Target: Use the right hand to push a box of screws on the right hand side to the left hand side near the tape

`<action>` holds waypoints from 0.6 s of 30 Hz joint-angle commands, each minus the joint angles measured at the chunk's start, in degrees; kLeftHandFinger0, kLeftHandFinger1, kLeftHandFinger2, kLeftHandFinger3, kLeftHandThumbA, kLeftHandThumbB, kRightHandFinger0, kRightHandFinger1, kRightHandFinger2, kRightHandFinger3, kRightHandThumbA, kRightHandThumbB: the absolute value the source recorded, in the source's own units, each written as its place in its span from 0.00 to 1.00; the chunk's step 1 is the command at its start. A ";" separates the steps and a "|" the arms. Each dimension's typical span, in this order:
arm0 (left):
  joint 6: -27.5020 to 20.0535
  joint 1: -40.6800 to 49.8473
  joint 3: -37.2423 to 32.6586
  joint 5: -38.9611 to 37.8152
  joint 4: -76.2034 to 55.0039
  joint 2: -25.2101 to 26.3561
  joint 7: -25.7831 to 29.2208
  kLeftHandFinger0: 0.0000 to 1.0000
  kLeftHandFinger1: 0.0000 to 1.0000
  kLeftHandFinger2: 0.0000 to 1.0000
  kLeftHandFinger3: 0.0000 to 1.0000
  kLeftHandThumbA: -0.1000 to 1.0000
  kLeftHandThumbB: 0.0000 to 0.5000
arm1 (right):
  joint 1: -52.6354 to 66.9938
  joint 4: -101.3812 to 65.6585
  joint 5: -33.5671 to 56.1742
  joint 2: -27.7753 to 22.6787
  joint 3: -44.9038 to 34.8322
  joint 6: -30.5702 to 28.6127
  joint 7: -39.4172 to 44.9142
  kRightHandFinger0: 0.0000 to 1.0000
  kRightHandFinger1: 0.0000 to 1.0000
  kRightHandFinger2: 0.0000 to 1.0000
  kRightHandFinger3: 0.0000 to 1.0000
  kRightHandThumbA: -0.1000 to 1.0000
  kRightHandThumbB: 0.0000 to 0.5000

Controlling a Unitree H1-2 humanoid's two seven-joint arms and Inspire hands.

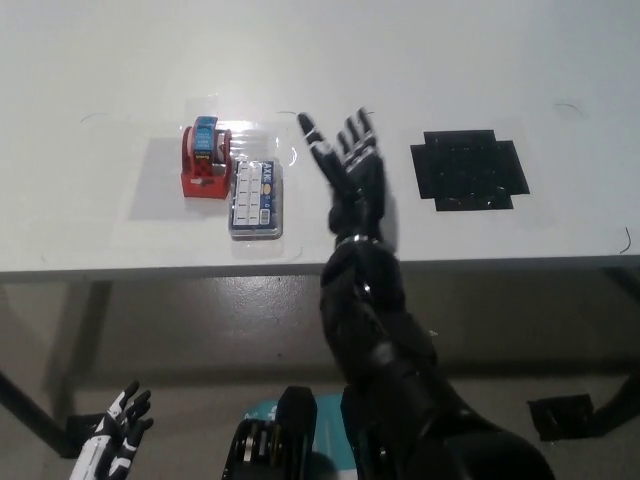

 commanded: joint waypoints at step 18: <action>-0.47 -2.93 0.88 -1.65 -1.96 1.86 -1.08 1.00 1.00 1.00 1.00 0.79 0.51 | 31.74 -63.48 -10.60 -8.11 20.90 5.34 11.54 1.00 1.00 1.00 1.00 0.97 0.40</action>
